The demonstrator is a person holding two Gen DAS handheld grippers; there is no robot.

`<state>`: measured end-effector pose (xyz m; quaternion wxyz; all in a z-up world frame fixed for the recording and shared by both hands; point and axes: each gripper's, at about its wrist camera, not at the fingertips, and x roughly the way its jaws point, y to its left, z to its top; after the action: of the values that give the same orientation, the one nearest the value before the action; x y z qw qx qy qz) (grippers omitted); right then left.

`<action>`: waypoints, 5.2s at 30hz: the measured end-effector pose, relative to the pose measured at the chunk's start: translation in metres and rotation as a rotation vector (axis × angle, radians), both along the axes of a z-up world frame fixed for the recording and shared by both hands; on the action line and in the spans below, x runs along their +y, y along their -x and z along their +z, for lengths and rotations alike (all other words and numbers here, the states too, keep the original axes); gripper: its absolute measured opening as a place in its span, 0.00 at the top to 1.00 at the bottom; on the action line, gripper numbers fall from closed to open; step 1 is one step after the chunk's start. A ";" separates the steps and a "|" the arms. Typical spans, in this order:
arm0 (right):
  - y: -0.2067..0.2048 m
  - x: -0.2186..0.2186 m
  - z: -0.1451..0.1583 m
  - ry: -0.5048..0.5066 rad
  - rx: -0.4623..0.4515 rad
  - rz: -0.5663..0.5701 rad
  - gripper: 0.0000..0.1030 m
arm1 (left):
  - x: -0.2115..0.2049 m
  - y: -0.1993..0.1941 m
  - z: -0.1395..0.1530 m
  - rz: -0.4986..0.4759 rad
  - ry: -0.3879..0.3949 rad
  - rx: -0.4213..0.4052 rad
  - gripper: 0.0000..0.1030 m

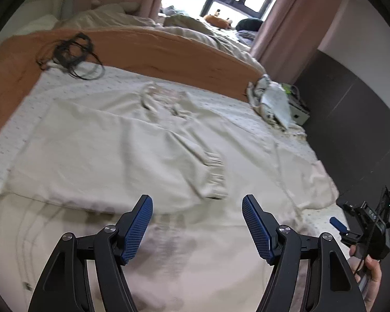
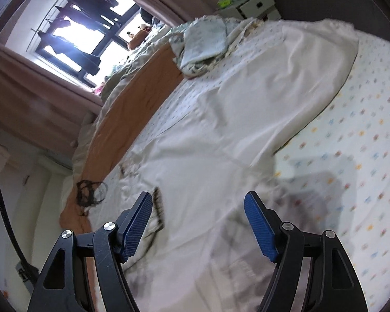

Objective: Fold large clothes

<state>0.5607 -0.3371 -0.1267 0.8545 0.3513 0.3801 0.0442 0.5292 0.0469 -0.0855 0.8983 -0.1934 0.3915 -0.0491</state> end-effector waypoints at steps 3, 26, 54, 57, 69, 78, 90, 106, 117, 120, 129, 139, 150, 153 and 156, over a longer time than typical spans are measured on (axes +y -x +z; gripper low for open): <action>0.002 -0.019 -0.003 0.055 0.000 -0.032 0.29 | -0.012 -0.001 -0.017 -0.010 0.024 -0.012 0.30; -0.023 -0.131 -0.052 0.249 0.004 -0.199 0.58 | 0.033 -0.004 -0.063 0.171 0.011 0.059 0.30; -0.093 -0.143 -0.024 0.434 -0.062 -0.177 0.95 | 0.039 -0.001 -0.072 0.225 0.000 0.055 0.30; -0.089 -0.125 0.011 0.456 -0.114 -0.129 0.95 | 0.039 0.000 -0.068 0.227 0.014 0.047 0.30; -0.075 0.001 0.077 0.522 -0.242 0.104 0.95 | 0.042 0.007 -0.049 0.193 0.054 -0.003 0.30; -0.076 0.093 0.043 0.538 -0.200 0.278 0.95 | 0.057 0.012 -0.044 0.210 0.113 -0.016 0.30; -0.057 0.095 -0.007 0.489 0.062 0.392 0.42 | 0.062 0.017 -0.040 0.210 0.141 -0.023 0.30; -0.044 -0.058 -0.036 0.440 0.158 0.045 0.27 | 0.050 0.011 -0.047 0.201 0.105 0.000 0.30; -0.081 -0.079 -0.091 0.486 0.270 0.002 0.27 | 0.045 0.005 -0.054 0.205 0.083 0.024 0.30; -0.086 -0.070 -0.089 0.529 0.269 0.025 0.54 | 0.046 0.004 -0.054 0.203 0.083 0.025 0.30; -0.086 -0.051 -0.035 0.631 0.158 0.032 0.69 | 0.055 0.009 -0.048 0.223 0.116 0.002 0.30; -0.074 0.044 0.102 0.791 -0.112 0.092 0.69 | 0.078 0.023 -0.036 0.254 0.158 -0.040 0.30; -0.048 0.188 0.192 0.960 -0.365 0.266 0.69 | 0.121 0.040 -0.030 0.333 0.274 -0.078 0.30; -0.043 0.227 0.190 0.979 -0.397 0.334 0.69 | 0.128 0.043 -0.029 0.345 0.293 -0.086 0.30; -0.044 0.258 0.183 0.975 -0.406 0.392 0.69 | 0.137 0.046 -0.030 0.360 0.313 -0.088 0.30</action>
<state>0.6049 -0.0791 0.0559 0.9498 -0.1769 0.2428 0.0878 0.4830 0.1843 -0.1152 0.8679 -0.3946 0.2986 0.0435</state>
